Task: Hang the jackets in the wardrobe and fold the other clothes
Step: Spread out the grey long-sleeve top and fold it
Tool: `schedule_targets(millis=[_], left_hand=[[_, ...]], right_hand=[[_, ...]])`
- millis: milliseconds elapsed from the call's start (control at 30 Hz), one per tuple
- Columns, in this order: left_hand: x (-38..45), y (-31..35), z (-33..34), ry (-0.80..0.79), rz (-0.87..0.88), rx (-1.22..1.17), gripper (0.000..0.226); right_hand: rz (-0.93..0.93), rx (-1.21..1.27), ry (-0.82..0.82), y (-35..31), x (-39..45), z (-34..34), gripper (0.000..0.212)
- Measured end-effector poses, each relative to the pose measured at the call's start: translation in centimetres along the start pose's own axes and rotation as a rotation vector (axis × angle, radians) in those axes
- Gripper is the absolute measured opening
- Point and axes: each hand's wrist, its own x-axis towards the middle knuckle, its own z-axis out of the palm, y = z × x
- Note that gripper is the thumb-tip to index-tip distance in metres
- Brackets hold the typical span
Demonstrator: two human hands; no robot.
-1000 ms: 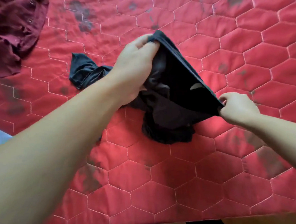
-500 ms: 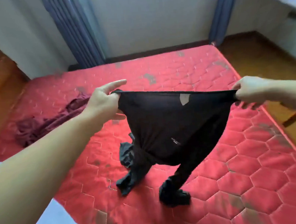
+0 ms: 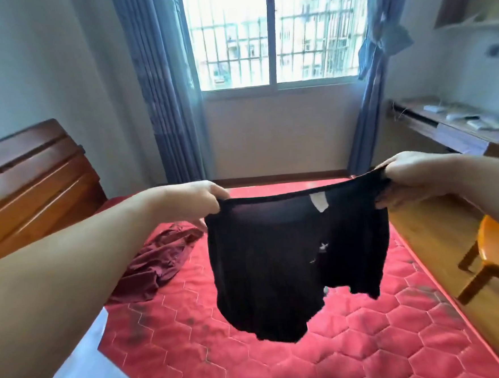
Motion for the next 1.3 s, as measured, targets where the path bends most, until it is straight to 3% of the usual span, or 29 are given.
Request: schedule_targets(millis=[100, 167, 233, 367, 433, 533, 633, 767, 900, 967, 1067, 1167, 1233, 1300], left_hand=[[-1.5, 1.7, 0.5, -0.024, 0.013, -0.184, 0.05], [-2.3, 2.5, 0.4, -0.009, 0.022, -0.235, 0.046], [-3.1, 3.0, -0.1, 0.027, 0.009, -0.207, 0.038], [-4.0, 4.5, -1.2, 0.232, -0.022, -0.027, 0.02], [-3.7, 5.6, -1.2, 0.353, -0.011, 0.075, 0.016], [-2.7, 7.6, -0.9, 0.412, -0.002, 0.177, 0.023], [-1.5, 9.1, -0.5, 0.345, -0.035, 0.227, 0.033], [0.1, 9.3, 0.3, 0.247, -0.133, 0.448, 0.026], [3.7, 8.0, 0.2, -0.096, -0.379, 0.496, 0.03], [6.3, 7.2, 0.0, -0.193, -0.489, 0.464, 0.037], [11.4, 5.6, -1.0, -0.059, -0.542, 0.418, 0.032], [17.0, 4.8, -2.5, 0.164, -0.516, 0.025, 0.032], [20.3, 5.5, -3.7, 0.272, -0.431, -0.267, 0.039], [23.1, 6.9, -5.3, 0.384, -0.31, -0.522, 0.043]], right_hand=[[-0.053, 0.198, 0.105, -1.3, -1.8, -0.4, 0.029], [-0.094, 0.196, 0.139, -1.9, -2.4, -1.5, 0.02], [-0.15, 0.028, 0.13, -2.0, -3.0, -3.3, 0.017], [-0.208, -0.724, 0.055, -1.9, -4.5, -6.6, 0.022], [-0.145, -0.823, -0.068, -1.7, -4.6, -7.6, 0.027], [-0.129, -0.822, -0.058, -1.0, -3.4, -9.2, 0.028], [-0.092, -0.728, -0.038, 0.1, -1.6, -10.9, 0.03], [0.033, -0.77, -0.254, 2.3, 0.3, -11.7, 0.029], [0.191, -0.895, -0.442, 3.5, 3.4, -10.2, 0.016], [0.233, -0.855, -0.409, 4.0, 5.8, -9.4, 0.014], [0.28, -0.625, -0.264, 4.2, 9.6, -8.7, 0.013], [0.239, -0.15, -0.067, 2.5, 13.5, -8.3, 0.023], [0.197, 0.213, 0.027, 0.7, 15.8, -8.0, 0.032], [0.076, 0.407, 0.1, -1.6, 17.5, -8.6, 0.041]])
